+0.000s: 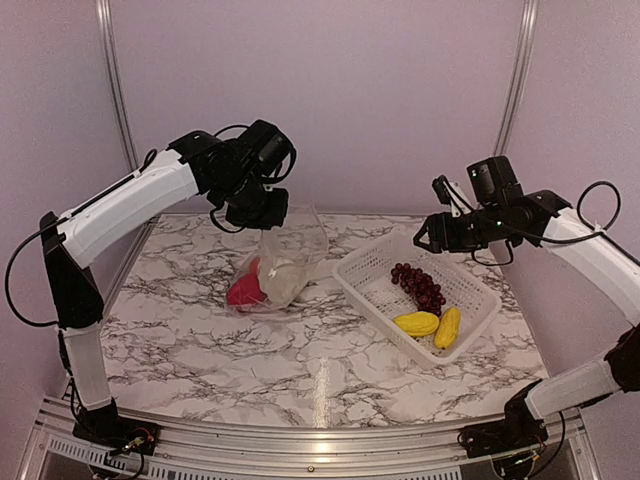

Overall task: Place the food in the zip-top bag and seal the zipper
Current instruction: Pick up the fake fruit from the bin.

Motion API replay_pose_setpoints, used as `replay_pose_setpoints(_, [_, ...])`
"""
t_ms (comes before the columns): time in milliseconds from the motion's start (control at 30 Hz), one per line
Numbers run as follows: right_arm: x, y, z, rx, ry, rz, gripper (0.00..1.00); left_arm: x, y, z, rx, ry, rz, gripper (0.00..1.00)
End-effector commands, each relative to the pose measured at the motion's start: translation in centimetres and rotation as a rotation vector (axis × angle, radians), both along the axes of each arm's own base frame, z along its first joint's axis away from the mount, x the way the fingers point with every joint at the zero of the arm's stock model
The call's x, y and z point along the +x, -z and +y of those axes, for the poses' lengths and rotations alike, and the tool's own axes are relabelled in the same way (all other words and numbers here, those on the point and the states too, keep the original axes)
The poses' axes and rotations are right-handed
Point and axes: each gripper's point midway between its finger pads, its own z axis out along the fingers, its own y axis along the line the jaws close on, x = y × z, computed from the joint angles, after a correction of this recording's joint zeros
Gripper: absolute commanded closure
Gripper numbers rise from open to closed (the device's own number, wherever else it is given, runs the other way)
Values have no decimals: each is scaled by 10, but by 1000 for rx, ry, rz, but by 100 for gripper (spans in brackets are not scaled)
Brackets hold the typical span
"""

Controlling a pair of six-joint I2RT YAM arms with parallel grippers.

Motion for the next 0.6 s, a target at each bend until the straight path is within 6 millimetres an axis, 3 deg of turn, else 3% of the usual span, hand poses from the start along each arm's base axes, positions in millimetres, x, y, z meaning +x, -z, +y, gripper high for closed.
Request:
replay_pose_setpoints(0, [-24,39,-6,-77,-49,135,37,-8,-18,0,-42,35,-20,100])
replay_pose_setpoints(233, [-46,102,-11,-129,-63,315,41,-11,-11,0,-36,51,-5,100])
replay_pose_setpoints(367, [-33,119,-21,-186,19,335,41,-13,-8,-1,-42,57,7,100])
replay_pose_setpoints(567, [1,128,-35,-239,127,353,36,-17,-6,0,-51,59,21,100])
